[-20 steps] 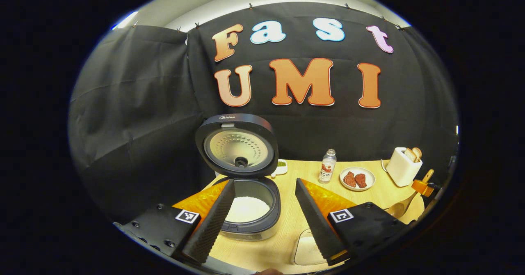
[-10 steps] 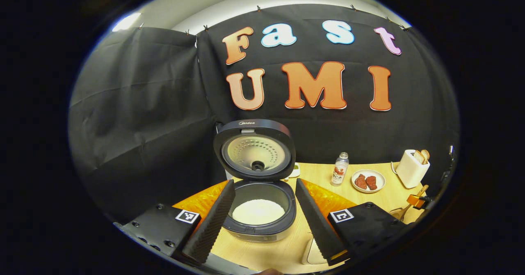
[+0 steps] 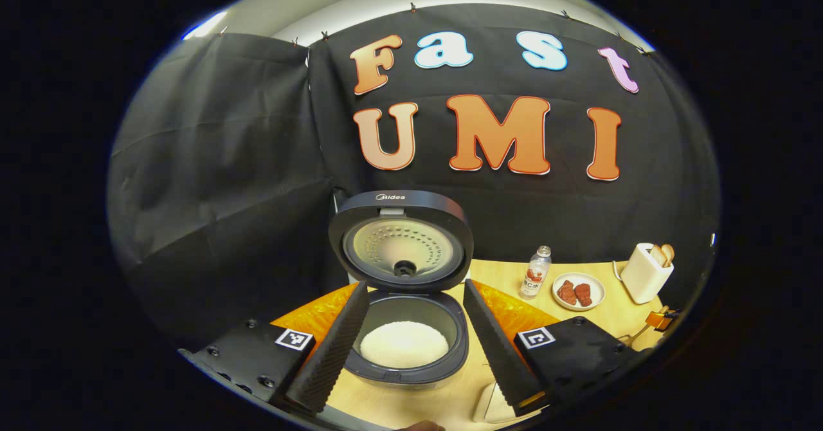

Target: Close the left gripper, press the button to open the rice cooker; take a wooden spoon from the chopstick holder with the right hand, scoop a spoonful of rice and pour it into the rice cooker, then put the wooden spoon back into the chopstick holder.

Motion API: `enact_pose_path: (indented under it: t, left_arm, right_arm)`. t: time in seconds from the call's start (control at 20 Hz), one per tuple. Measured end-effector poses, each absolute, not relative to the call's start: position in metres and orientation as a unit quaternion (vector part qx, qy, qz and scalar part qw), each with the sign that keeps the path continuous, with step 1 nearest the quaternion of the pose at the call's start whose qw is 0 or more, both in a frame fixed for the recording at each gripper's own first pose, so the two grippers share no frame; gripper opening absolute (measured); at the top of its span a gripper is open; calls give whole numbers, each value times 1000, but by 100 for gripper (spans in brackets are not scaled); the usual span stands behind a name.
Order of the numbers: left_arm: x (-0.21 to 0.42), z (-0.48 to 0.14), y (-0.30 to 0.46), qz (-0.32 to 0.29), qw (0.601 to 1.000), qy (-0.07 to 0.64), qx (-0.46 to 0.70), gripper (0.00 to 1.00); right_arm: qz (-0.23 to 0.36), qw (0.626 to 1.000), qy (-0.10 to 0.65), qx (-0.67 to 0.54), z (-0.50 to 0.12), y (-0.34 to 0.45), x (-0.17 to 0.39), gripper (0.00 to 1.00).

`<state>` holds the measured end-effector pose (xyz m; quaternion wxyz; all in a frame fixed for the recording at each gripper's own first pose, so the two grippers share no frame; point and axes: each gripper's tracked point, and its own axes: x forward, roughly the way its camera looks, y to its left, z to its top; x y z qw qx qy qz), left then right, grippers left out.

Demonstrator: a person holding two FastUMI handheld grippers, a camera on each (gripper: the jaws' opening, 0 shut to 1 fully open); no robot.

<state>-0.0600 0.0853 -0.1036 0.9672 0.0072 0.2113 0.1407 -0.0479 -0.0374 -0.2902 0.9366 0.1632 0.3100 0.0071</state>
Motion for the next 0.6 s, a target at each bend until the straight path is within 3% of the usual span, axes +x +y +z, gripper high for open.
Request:
enact_pose_path:
  t: [0.1, 0.25, 0.3, 0.35, 0.6]
  left_arm:
    - [-38, -82, 100, 146, 971, 191, -3, 100]
    - [-8, -65, 118, 141, 972, 183, -30, 96]
    - [3, -60, 126, 143, 972, 183, -35, 100]
    - [16, -55, 132, 140, 973, 180, -40, 99]
    - [84, -62, 147, 135, 970, 198, -36, 98]
  right_arm:
    - [15, 941, 299, 159, -271, -36, -45, 84]
    - [26, 949, 270, 159, -239, -35, -37, 93]
    - [27, 953, 260, 155, -231, -34, -34, 100]
    - [27, 956, 250, 151, -221, -34, -32, 95]
    - [28, 965, 221, 139, -191, -33, -25, 95]
